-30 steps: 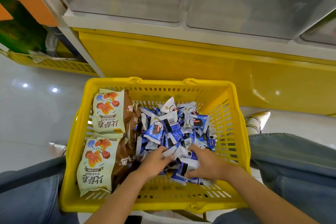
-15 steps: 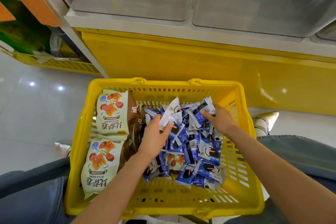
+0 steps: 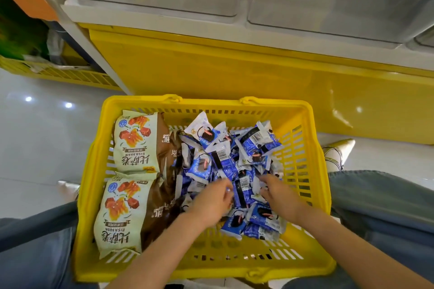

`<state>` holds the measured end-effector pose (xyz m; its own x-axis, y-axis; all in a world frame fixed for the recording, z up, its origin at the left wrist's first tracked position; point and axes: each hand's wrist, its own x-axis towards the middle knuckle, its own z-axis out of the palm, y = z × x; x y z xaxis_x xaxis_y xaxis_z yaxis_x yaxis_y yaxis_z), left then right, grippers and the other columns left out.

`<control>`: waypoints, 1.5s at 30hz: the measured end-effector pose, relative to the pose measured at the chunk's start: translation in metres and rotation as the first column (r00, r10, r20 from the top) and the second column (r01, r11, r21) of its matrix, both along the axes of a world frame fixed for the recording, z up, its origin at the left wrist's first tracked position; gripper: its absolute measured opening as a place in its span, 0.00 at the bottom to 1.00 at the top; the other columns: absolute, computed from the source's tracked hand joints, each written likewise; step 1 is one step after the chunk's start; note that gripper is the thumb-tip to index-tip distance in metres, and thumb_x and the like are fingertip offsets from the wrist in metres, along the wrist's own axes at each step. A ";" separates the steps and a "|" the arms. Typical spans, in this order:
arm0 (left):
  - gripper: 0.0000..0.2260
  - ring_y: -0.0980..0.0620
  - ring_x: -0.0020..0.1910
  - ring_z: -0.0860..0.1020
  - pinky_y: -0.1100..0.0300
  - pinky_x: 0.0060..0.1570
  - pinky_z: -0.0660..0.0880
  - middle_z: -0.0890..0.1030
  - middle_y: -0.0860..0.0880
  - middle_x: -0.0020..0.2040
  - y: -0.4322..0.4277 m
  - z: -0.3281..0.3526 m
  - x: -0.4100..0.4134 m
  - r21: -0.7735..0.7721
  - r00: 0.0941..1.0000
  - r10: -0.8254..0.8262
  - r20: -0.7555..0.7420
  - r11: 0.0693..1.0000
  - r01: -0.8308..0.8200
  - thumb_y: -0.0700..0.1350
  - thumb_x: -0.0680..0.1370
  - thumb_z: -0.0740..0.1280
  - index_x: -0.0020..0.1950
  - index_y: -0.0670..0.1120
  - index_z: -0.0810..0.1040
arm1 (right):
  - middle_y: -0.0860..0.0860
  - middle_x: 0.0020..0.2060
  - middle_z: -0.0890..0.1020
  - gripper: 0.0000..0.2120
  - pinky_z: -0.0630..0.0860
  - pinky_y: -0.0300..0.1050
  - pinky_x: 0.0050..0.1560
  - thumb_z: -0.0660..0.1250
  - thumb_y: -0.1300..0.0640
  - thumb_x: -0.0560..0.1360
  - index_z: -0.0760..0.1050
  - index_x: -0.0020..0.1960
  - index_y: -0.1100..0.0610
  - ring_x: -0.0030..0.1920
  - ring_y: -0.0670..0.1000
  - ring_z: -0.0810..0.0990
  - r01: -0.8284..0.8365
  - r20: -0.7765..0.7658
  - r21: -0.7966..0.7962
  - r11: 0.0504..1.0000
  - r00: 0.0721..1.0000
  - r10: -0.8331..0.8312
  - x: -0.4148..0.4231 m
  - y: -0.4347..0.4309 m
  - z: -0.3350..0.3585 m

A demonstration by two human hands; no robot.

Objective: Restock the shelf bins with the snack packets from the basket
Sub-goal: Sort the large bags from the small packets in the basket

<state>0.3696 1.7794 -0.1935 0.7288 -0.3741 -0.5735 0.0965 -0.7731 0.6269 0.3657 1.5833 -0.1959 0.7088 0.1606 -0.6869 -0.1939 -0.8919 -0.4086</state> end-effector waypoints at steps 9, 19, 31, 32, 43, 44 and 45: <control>0.19 0.46 0.60 0.74 0.61 0.52 0.69 0.75 0.43 0.62 -0.021 -0.037 -0.028 0.079 0.878 0.065 -0.473 0.996 -0.032 0.47 0.76 0.67 0.64 0.40 0.70 | 0.58 0.60 0.74 0.25 0.70 0.45 0.52 0.68 0.50 0.75 0.64 0.67 0.59 0.60 0.56 0.72 -0.138 -0.113 -0.229 0.964 0.987 0.114 0.009 -0.001 -0.012; 0.16 0.51 0.49 0.72 0.67 0.40 0.69 0.73 0.48 0.50 0.008 -0.021 -0.011 -0.079 0.802 0.429 -0.416 0.862 -0.501 0.38 0.72 0.71 0.55 0.44 0.67 | 0.47 0.35 0.74 0.18 0.63 0.36 0.27 0.66 0.46 0.75 0.67 0.59 0.55 0.33 0.46 0.73 0.216 0.279 -0.034 0.976 0.940 -0.198 0.009 0.004 0.022; 0.17 0.62 0.51 0.77 0.67 0.48 0.74 0.78 0.57 0.54 0.010 0.005 -0.016 -0.364 0.761 0.453 -0.464 0.686 -0.630 0.53 0.72 0.71 0.57 0.57 0.70 | 0.50 0.49 0.75 0.12 0.79 0.34 0.38 0.65 0.54 0.77 0.67 0.58 0.55 0.46 0.46 0.80 0.503 -0.152 0.520 0.691 0.850 -0.504 0.002 0.048 0.031; 0.17 0.63 0.52 0.77 0.67 0.47 0.74 0.78 0.58 0.54 0.012 0.004 -0.016 -0.362 0.768 0.479 -0.424 0.688 -0.629 0.50 0.72 0.72 0.56 0.57 0.70 | 0.50 0.50 0.75 0.13 0.79 0.34 0.40 0.64 0.53 0.77 0.67 0.60 0.55 0.47 0.45 0.80 0.538 -0.160 0.539 0.648 0.821 -0.548 0.001 0.046 0.029; 0.18 0.63 0.48 0.75 0.68 0.42 0.72 0.77 0.54 0.52 0.024 0.004 -0.014 -0.301 0.711 0.574 -0.406 0.650 -0.697 0.48 0.71 0.73 0.55 0.52 0.69 | 0.55 0.69 0.67 0.40 0.70 0.46 0.65 0.73 0.41 0.67 0.59 0.71 0.56 0.68 0.53 0.68 -0.018 -0.266 0.036 0.999 0.963 0.027 -0.039 0.002 -0.010; 0.17 0.62 0.49 0.76 0.67 0.44 0.72 0.77 0.53 0.52 0.024 0.004 -0.016 -0.302 0.717 0.570 -0.400 0.657 -0.691 0.48 0.71 0.73 0.54 0.52 0.70 | 0.54 0.69 0.67 0.42 0.70 0.46 0.64 0.74 0.42 0.66 0.58 0.71 0.55 0.67 0.53 0.69 -0.051 -0.280 0.019 0.999 0.958 0.054 -0.038 0.002 -0.009; 0.16 0.59 0.50 0.76 0.65 0.48 0.73 0.77 0.52 0.53 0.024 0.003 -0.017 -0.302 0.726 0.564 -0.393 0.666 -0.682 0.49 0.71 0.73 0.54 0.51 0.70 | 0.54 0.68 0.68 0.42 0.71 0.46 0.63 0.75 0.43 0.65 0.58 0.71 0.55 0.66 0.53 0.71 -0.076 -0.283 -0.004 0.997 0.956 0.072 -0.036 0.002 -0.008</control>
